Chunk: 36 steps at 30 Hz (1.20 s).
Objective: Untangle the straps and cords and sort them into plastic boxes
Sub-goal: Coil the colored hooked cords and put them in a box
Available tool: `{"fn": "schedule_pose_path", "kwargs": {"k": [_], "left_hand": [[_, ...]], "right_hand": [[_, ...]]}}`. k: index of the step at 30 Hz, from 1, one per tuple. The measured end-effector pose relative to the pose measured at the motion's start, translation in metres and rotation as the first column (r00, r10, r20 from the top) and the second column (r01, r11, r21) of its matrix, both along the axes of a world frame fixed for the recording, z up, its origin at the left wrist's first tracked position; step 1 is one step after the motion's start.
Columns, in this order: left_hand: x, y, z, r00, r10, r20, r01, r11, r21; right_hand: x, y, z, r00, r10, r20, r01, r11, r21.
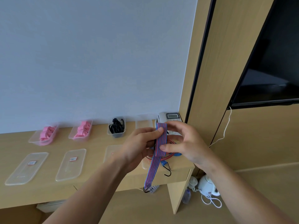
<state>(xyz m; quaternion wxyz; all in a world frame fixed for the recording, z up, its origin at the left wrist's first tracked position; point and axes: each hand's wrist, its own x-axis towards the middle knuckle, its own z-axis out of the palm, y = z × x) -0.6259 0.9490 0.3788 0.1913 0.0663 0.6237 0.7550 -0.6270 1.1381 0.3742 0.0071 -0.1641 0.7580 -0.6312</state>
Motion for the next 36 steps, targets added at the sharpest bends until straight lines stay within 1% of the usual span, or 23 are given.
{"fn": "schedule_pose_path", "kwargs": {"k": [3,8,10,12,16,20,24,26,28,31,33,36], "left_hand": [[0.001,0.003,0.000,1.000,0.015,0.009,-0.014,0.999,-0.034],[0.006,0.004,-0.003,0.995,0.002,0.099,-0.006,0.999,0.035],[0.007,0.006,-0.003,0.991,0.003,0.133,-0.008,0.999,0.037],[0.008,0.007,-0.003,0.985,0.015,0.171,-0.019,1.000,0.019],[0.008,0.007,-0.004,0.980,0.020,0.200,-0.017,1.000,-0.017],[0.005,0.005,-0.003,0.979,0.031,0.203,-0.034,0.999,0.013],[0.002,0.003,0.001,0.977,0.030,0.211,-0.048,0.995,0.083],[0.000,0.002,0.000,0.975,0.050,0.218,-0.074,0.992,0.104],[-0.003,-0.001,-0.003,0.971,0.066,0.232,-0.098,0.987,0.131],[-0.005,-0.004,-0.003,0.972,0.069,0.225,-0.106,0.982,0.157],[-0.006,-0.005,-0.005,0.978,0.069,0.194,-0.099,0.984,0.147],[-0.007,-0.004,-0.007,0.989,0.058,0.137,-0.075,0.990,0.118]], "right_hand": [[-0.001,-0.004,0.001,0.999,-0.048,-0.025,0.046,0.997,-0.070],[-0.005,-0.007,0.007,0.999,-0.046,-0.023,0.042,0.988,-0.150],[-0.006,-0.009,0.009,0.995,-0.072,-0.068,0.059,0.981,-0.183],[-0.008,-0.010,0.010,0.986,-0.102,-0.136,0.076,0.980,-0.184],[-0.007,-0.008,0.006,0.952,-0.141,-0.273,0.131,0.990,-0.054],[0.000,-0.014,-0.003,0.893,-0.158,-0.422,0.208,0.975,0.077],[0.007,-0.018,-0.010,0.743,-0.105,-0.661,0.273,0.949,0.157],[0.009,-0.019,-0.014,0.689,-0.060,-0.722,0.267,0.948,0.176],[0.012,-0.020,-0.017,0.672,-0.007,-0.741,0.245,0.946,0.214],[0.018,-0.017,-0.020,0.710,0.028,-0.704,0.210,0.945,0.250],[0.021,-0.016,-0.020,0.749,-0.026,-0.662,0.203,0.960,0.192],[0.018,-0.016,-0.016,0.809,-0.172,-0.562,0.274,0.956,0.102]]}}
